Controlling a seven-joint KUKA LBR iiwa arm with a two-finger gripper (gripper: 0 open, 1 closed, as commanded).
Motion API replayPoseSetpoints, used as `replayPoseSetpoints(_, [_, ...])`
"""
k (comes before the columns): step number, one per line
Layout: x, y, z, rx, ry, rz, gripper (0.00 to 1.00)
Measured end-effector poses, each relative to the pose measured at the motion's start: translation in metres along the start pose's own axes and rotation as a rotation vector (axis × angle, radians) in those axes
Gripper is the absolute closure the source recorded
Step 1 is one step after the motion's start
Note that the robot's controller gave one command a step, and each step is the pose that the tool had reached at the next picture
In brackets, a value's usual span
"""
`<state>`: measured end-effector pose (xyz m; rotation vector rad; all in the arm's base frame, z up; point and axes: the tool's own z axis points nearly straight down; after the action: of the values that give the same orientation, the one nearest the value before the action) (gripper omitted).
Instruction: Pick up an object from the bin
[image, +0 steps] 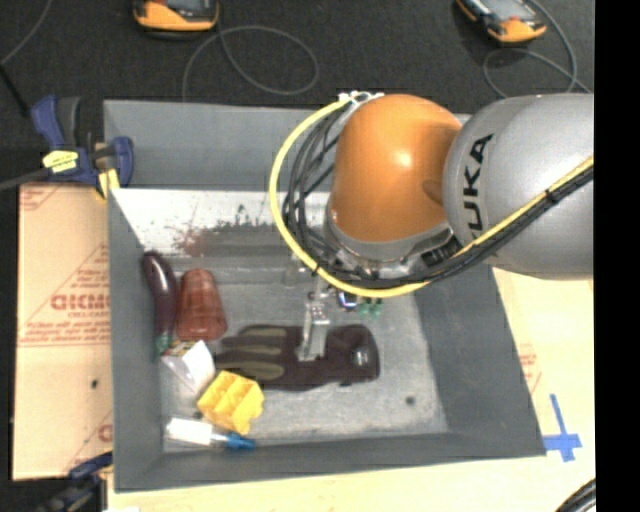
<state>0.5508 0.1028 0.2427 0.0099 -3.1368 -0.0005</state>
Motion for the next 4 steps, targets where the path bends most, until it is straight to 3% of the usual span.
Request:
replayPoseSetpoints(1, [-0.001, -0.001, -0.005, -0.001, -0.009, 0.003, 0.0])
replayPoseSetpoints(2, [0.011, -0.019, 0.061, 0.0, -0.01, -0.018, 0.0])
replayPoseSetpoints(3, [0.033, -0.07, 0.083, 0.0, -0.008, -0.169, 0.0])
replayPoseSetpoints(4, [0.018, -0.066, 0.095, -0.002, -0.014, 0.094, 0.0])
